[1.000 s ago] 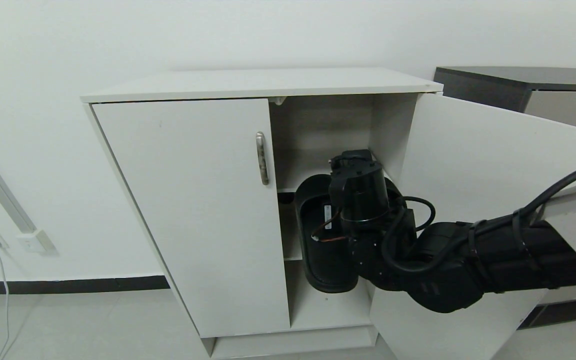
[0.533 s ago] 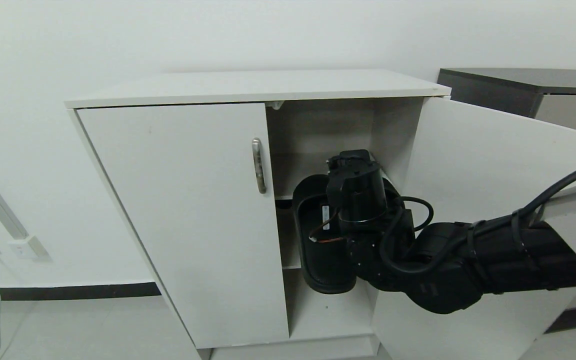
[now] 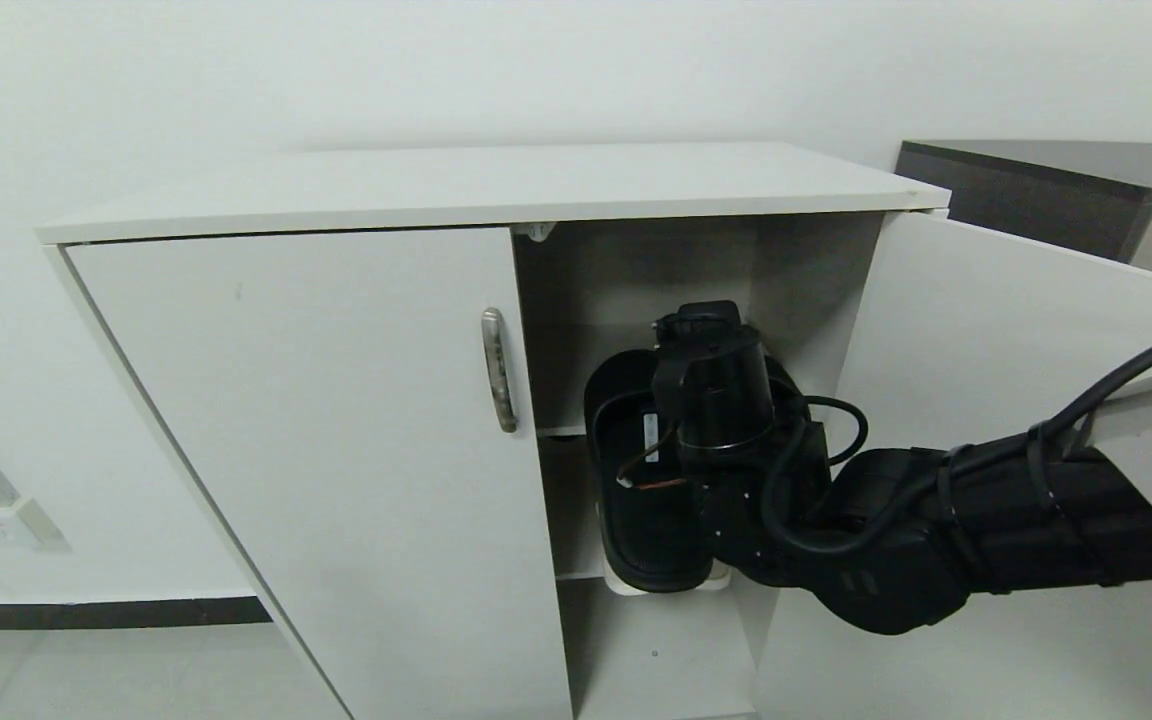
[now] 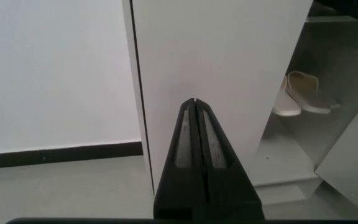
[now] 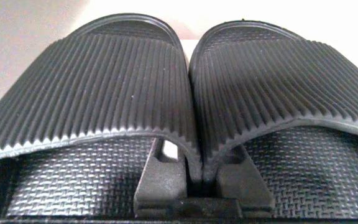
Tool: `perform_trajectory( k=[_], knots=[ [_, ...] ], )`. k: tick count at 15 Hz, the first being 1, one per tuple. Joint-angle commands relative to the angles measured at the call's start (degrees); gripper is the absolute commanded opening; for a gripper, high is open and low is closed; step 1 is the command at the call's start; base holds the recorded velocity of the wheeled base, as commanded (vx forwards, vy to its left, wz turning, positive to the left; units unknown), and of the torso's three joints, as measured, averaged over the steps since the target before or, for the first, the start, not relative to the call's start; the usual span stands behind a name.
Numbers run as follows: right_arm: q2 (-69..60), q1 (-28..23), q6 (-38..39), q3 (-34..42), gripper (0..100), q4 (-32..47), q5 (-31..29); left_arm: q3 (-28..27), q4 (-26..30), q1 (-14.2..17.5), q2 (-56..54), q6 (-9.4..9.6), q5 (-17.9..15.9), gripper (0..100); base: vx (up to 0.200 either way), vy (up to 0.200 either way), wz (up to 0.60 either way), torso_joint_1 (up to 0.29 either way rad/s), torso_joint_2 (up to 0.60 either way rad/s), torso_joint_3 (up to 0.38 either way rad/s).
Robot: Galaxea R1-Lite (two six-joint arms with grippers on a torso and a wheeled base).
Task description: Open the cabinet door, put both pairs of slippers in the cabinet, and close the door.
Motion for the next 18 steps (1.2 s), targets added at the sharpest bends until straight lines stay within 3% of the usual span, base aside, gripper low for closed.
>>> perform_trajectory(
  k=[1,4,7,14,18],
  knots=[
    [0.1,-0.2,0.0,0.0,0,0.1,0.1,0.0,0.0,0.0,0.1,-0.02,0.0,0,0.0,0.0,0.0,0.0,0.0,0.0],
    [0.1,-0.3,0.1,0.0,0,1.0,0.3,0.0,0.0,0.0,0.1,-0.02,0.1,0,0.0,0.0,0.0,0.0,0.0,0.0],
    [0.1,-0.3,0.1,0.0,0,1.0,0.3,0.0,0.0,0.0,0.1,-0.02,0.1,0,0.2,0.0,0.0,-0.002,0.0,0.002],
    [1.1,-0.3,0.1,0.0,0,1.0,0.9,0.0,0.0,0.0,0.1,-0.02,0.1,0,0.0,0.0,0.0,0.0,0.0,0.0],
    [4.6,-4.0,0.3,-7.6,0,5.8,5.7,0.0,0.0,0.0,0.1,-0.11,0.1,0,0.0,0.0,0.0,0.0,0.0,0.0]
  ],
)
